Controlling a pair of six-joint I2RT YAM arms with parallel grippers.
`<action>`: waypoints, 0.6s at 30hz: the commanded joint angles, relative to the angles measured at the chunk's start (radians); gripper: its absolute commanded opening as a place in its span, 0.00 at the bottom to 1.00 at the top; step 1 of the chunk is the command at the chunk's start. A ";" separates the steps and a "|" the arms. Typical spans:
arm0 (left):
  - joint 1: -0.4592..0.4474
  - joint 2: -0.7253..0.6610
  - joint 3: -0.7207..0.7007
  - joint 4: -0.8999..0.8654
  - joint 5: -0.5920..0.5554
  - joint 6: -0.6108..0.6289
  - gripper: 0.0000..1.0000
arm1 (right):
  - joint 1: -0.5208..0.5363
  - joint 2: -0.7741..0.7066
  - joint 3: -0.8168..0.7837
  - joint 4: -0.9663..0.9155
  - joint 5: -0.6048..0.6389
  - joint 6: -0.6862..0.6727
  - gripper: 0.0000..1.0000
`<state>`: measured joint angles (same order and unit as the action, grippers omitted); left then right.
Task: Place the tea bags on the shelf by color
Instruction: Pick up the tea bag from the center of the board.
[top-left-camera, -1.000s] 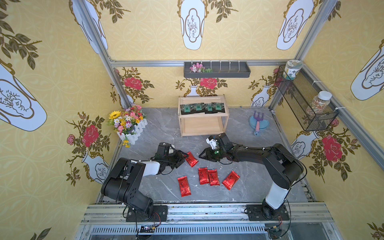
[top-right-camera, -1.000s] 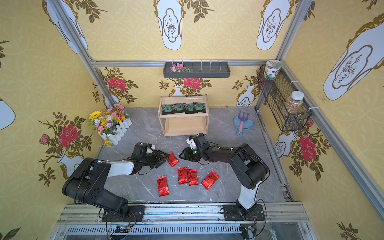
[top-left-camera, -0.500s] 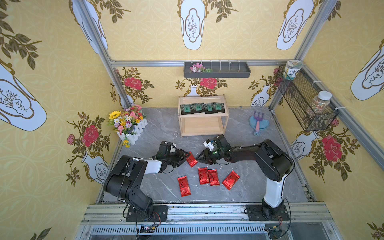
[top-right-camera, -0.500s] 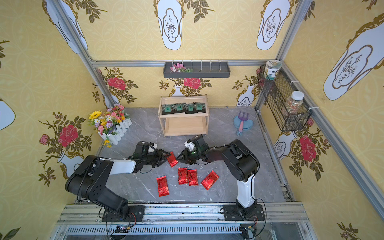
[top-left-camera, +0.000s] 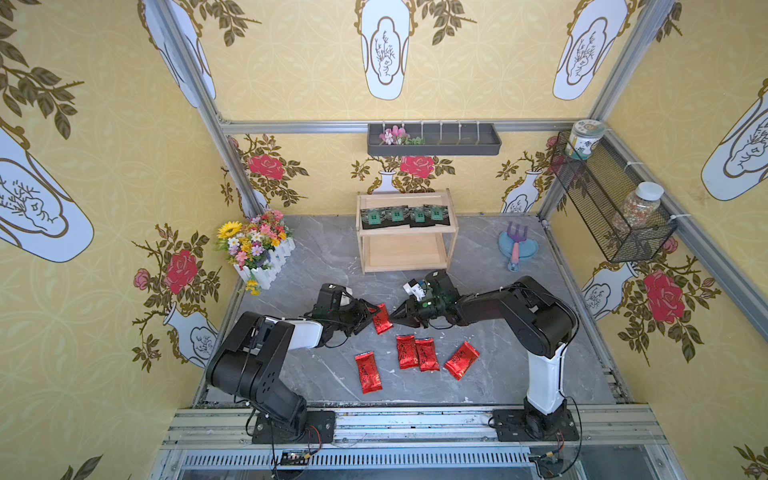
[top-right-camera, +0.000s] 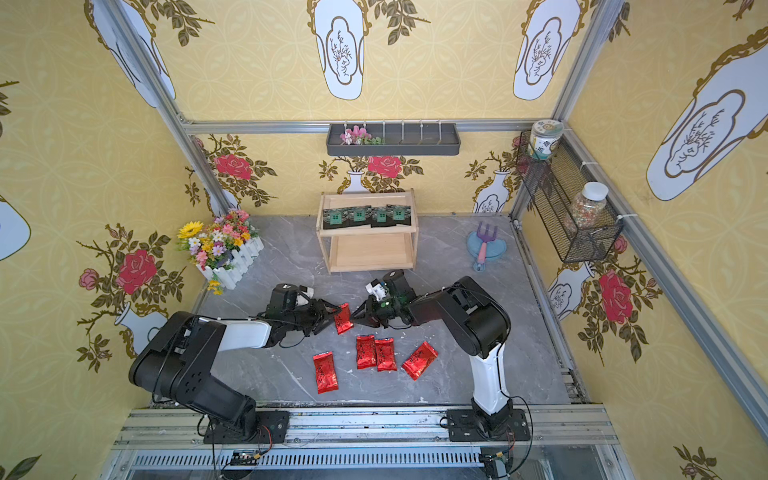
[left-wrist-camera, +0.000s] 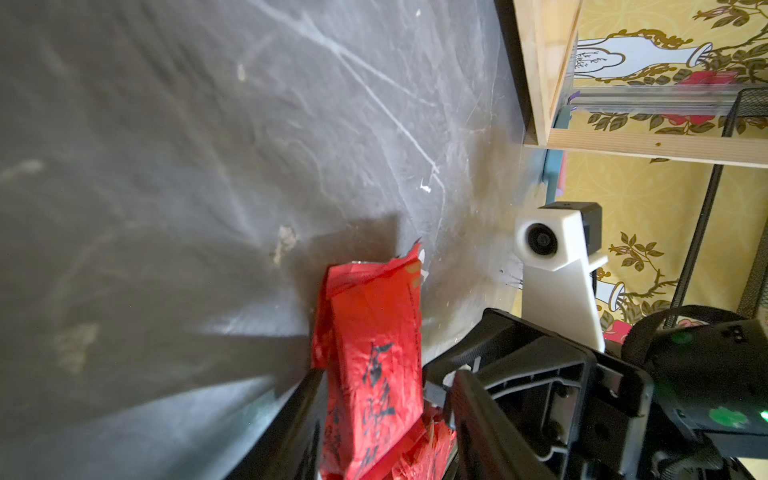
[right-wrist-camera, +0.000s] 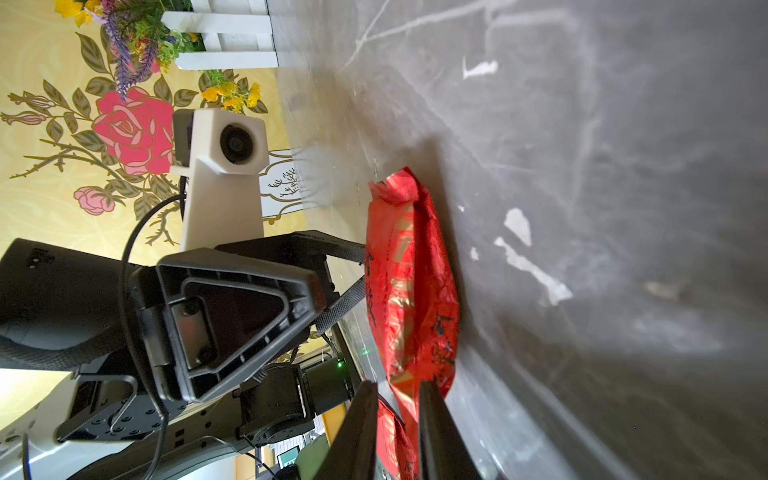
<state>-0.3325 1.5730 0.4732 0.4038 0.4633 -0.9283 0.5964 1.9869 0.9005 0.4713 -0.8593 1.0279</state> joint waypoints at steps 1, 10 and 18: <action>0.000 -0.005 -0.011 0.029 -0.005 -0.001 0.54 | 0.003 0.008 -0.003 0.048 0.000 0.018 0.22; 0.000 -0.045 -0.063 0.030 -0.013 -0.010 0.54 | 0.006 -0.022 -0.038 0.023 0.013 0.025 0.36; -0.028 -0.003 -0.059 0.073 -0.006 -0.027 0.54 | 0.025 0.008 -0.037 0.093 -0.008 0.068 0.35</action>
<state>-0.3531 1.5539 0.4110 0.4492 0.4564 -0.9516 0.6178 1.9820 0.8639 0.4915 -0.8585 1.0702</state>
